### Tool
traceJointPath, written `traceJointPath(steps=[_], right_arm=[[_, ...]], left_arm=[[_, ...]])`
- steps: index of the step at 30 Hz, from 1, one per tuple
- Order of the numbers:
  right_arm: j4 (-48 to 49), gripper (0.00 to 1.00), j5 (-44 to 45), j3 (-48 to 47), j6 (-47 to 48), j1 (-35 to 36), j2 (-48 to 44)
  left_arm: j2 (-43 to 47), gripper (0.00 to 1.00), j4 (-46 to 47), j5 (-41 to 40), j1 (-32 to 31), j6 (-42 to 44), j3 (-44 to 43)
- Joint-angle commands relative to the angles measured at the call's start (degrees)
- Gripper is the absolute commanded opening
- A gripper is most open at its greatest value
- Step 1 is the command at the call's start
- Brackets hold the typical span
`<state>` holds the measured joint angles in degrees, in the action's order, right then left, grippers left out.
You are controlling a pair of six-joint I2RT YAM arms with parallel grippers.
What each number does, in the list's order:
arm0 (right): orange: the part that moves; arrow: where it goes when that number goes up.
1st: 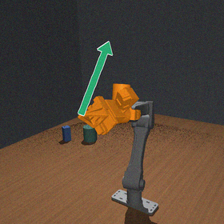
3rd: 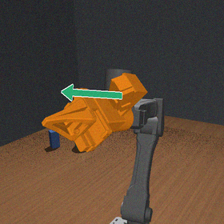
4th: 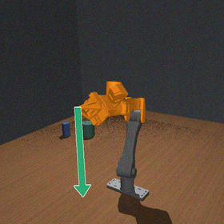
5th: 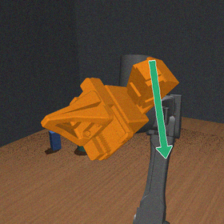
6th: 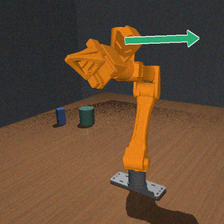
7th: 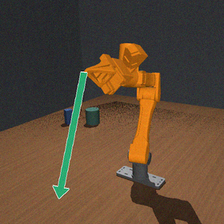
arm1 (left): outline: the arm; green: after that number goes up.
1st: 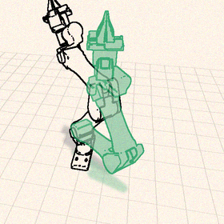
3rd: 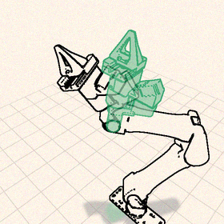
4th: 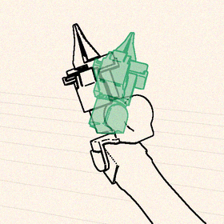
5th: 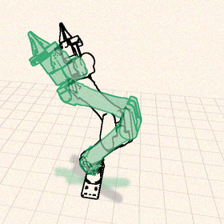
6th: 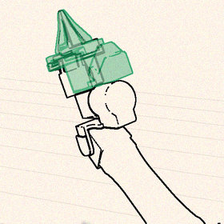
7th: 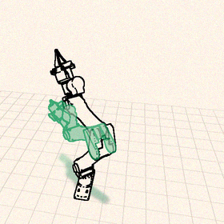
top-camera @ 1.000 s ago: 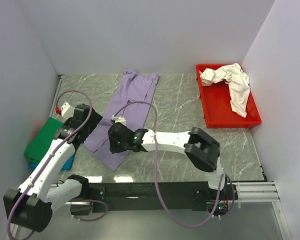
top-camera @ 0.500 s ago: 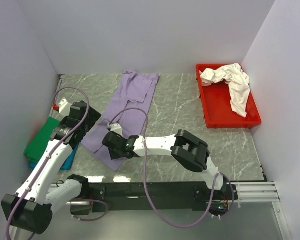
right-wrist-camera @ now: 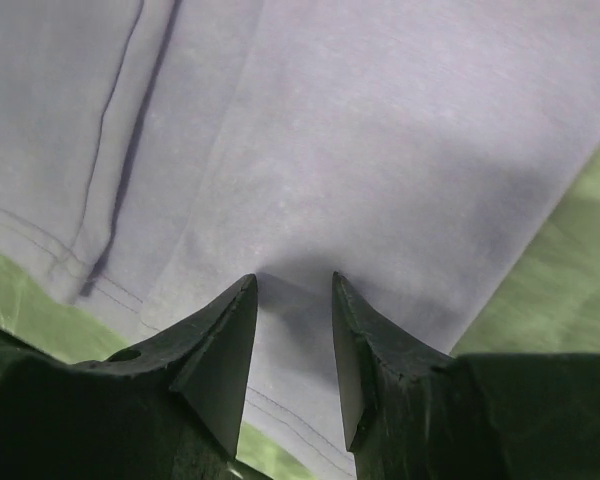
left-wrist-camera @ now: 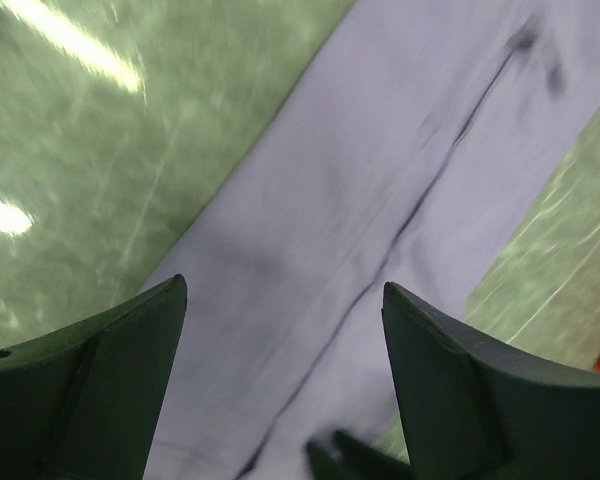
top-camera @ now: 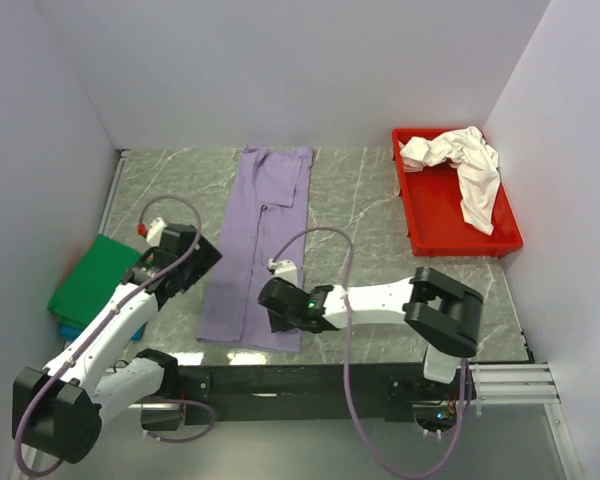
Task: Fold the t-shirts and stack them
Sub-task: Fold the tshirt
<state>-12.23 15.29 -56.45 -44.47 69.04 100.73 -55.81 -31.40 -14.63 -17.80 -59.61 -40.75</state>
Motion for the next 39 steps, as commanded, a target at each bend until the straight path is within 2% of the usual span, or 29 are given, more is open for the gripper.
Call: traceJointPath(steps=[1, 8, 13, 18, 21, 23, 28, 35, 39], right_arm=[[-6.2, 0.44, -3.2, 11.8, -1.1, -2.5, -1.8], [-2.9, 0.44, -5.1, 22.0, -2.4, -7.3, -11.7], [-0.9, 0.44, -8.8, 27.2, -3.1, -10.0, -17.7], [-0.4, 0.44, -13.1, 28.9, -4.7, -8.0, -25.6], [0.0, 0.44, -14.0, 26.9, -6.9, -2.9, -26.3], [-3.6, 0.44, -12.1, 25.3, -8.0, -1.3, -25.0], [-7.5, 0.45, -9.0, 21.6, -7.5, -1.0, -28.9], [-2.0, 0.44, -13.4, 16.8, -8.1, -0.7, -25.3], [-1.2, 0.44, -12.7, 11.8, -8.1, 1.2, -21.0]], left_arm=[[-0.6, 0.85, 3.6, 2.9, -4.2, -1.9, 3.0], [-2.7, 0.84, 4.1, 1.8, -16.0, -9.1, 8.0], [-2.8, 0.84, 0.0, -1.2, -22.6, -14.0, 9.0], [-3.0, 0.8, -4.3, -2.1, -27.0, -18.2, 9.1], [-3.4, 0.75, -7.2, -2.5, -29.7, -20.1, 9.0], [-3.3, 0.74, -8.7, -2.8, -31.0, -20.7, 9.0], [-0.4, 0.65, -10.8, -2.9, -32.6, -22.6, 10.8], [4.3, 0.66, -11.4, -3.9, -33.0, -22.7, 11.7], [4.3, 0.68, -10.8, -4.3, -33.0, -21.9, 11.2]])
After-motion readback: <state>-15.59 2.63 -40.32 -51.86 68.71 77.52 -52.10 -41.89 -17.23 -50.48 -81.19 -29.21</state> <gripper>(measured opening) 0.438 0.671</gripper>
